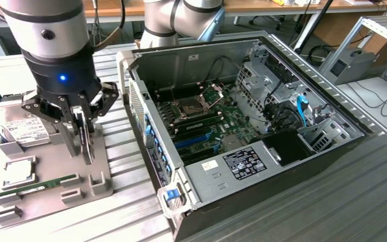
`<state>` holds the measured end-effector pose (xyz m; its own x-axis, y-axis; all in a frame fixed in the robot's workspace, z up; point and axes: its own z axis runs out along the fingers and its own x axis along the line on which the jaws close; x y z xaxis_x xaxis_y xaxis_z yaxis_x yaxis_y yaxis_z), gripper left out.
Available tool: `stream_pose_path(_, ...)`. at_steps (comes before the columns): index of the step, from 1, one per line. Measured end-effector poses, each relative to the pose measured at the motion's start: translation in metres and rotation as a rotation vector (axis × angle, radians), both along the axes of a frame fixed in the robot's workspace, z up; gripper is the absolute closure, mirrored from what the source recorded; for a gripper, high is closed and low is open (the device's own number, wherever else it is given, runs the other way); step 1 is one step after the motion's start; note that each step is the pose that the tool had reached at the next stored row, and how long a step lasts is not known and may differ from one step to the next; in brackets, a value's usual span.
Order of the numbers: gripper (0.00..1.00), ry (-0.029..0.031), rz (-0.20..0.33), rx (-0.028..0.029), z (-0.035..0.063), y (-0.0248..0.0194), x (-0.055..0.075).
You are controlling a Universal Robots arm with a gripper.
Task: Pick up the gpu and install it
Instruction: 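Pick up the gpu and move the gpu toward the slot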
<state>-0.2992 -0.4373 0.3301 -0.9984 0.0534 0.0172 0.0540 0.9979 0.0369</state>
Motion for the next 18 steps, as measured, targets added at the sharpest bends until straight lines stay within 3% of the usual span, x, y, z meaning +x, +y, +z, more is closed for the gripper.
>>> stream_pose_path(13,0.73,-0.0006,0.0,-0.0001,0.0493,0.0,0.0)
stream_pose_path(15,0.73,-0.001,0.0,-0.0001,0.0647,0.0,0.0)
stream_pose_path(18,0.73,-0.0016,0.0,-0.0002,0.0804,0.0,0.0)
